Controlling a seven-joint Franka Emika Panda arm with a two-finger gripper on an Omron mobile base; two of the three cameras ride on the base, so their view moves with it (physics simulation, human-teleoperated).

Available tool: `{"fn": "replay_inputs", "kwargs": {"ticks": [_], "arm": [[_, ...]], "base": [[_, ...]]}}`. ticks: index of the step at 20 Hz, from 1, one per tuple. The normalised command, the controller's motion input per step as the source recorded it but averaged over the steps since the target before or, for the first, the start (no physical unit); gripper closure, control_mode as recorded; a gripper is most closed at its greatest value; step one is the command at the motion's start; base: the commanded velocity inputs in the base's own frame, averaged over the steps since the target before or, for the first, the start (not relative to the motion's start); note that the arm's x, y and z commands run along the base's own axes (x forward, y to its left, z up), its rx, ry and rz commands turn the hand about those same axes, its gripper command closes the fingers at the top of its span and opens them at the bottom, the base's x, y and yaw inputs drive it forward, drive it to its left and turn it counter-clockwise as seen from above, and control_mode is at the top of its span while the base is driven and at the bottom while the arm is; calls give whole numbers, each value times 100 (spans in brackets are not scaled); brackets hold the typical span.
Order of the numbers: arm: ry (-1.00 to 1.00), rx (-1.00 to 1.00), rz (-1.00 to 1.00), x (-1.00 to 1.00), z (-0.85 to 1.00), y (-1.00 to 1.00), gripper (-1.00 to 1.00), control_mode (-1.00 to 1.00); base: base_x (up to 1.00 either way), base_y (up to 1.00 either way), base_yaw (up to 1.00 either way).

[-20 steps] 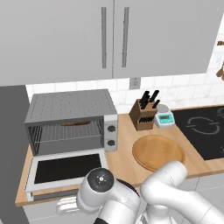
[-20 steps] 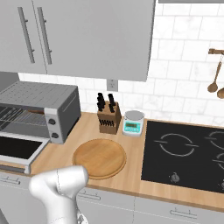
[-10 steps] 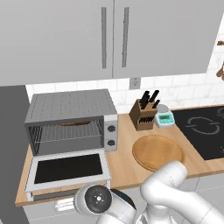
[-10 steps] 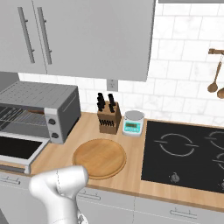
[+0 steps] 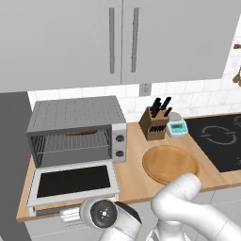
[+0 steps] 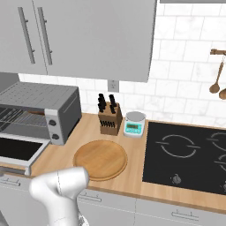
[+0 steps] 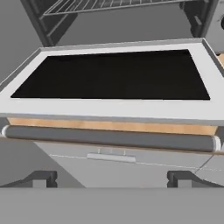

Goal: Pick up the kebab skewer and baguette bread, and place them inside the toaster oven. Close the toaster oven door and start by setting the timer.

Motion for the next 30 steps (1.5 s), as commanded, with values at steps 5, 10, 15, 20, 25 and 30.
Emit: {"fn": "replay_inputs", "kwargs": {"ticks": [5,10,15,20,25,30], "arm": [[-12,0,0,6,-47,12,-100,-100],[-6,3,-2,11,-24,23,-100,-100],[-6,0,-4,20,-4,22,-100,-100],[-3,0,0,4,-3,2,-100,-100],[-4,0,0,16,-2,0,-100,-100],[-7,0,-6,13,0,0,-100,-100]], "base": [[0,0,0],[0,0,0],[0,0,0],[0,0,0],[0,0,0],[0,0,0]]}}
